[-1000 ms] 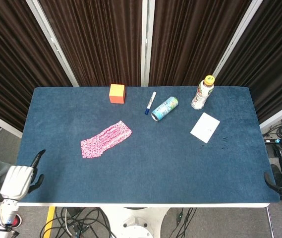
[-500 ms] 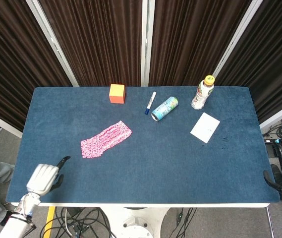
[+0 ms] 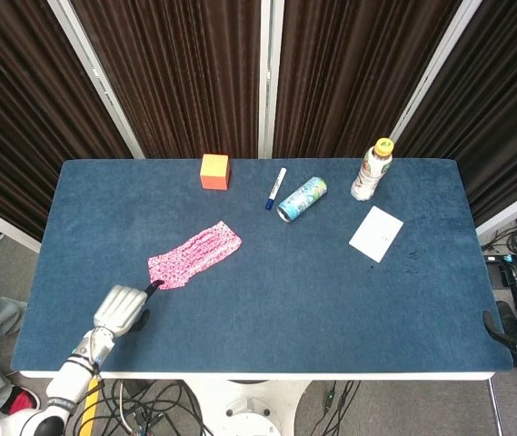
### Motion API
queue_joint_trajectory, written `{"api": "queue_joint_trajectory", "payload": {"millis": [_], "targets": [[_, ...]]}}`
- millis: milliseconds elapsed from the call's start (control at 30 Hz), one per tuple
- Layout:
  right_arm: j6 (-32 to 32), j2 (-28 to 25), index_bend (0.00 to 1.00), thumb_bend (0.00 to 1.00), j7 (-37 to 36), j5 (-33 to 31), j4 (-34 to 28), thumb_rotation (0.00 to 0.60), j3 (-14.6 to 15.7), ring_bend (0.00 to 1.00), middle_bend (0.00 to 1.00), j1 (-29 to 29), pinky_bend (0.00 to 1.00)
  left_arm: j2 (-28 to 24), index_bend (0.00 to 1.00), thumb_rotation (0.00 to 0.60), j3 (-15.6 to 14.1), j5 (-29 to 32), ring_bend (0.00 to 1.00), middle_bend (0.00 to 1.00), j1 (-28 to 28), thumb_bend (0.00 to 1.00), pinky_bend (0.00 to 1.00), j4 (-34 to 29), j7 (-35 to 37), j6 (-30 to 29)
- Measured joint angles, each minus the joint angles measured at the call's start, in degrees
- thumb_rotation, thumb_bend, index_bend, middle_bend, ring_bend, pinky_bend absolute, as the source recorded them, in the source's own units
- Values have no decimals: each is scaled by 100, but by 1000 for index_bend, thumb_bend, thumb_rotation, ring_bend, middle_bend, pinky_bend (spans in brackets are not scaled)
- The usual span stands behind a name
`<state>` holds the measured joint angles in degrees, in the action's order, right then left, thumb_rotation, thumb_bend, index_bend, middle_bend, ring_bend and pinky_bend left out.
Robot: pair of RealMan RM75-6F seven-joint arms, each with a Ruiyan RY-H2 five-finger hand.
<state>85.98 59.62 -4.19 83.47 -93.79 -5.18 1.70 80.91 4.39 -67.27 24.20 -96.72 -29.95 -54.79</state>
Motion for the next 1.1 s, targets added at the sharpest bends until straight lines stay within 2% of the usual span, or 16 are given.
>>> {"api": "queue_joint_trajectory", "payload": {"millis": [333, 667, 1100], "targets": [[-25, 12, 0, 280, 13, -47, 18, 600, -12, 0, 0, 12, 0, 281, 127, 600, 102, 725, 1000, 1000, 437, 549, 1000, 549, -147, 333], [-78, 67, 0, 282, 1, -98, 100, 600, -30, 0, 0, 40, 0, 296, 128, 600, -65, 973, 1000, 1000, 804, 542, 1000, 974, 168, 918], [-95, 90, 0, 282, -36, -118, 159, 600, -26, 0, 0, 41, 0, 364, 128, 600, -157, 1436, 1000, 1000, 1017, 541, 1000, 1437, 227, 958]]}}
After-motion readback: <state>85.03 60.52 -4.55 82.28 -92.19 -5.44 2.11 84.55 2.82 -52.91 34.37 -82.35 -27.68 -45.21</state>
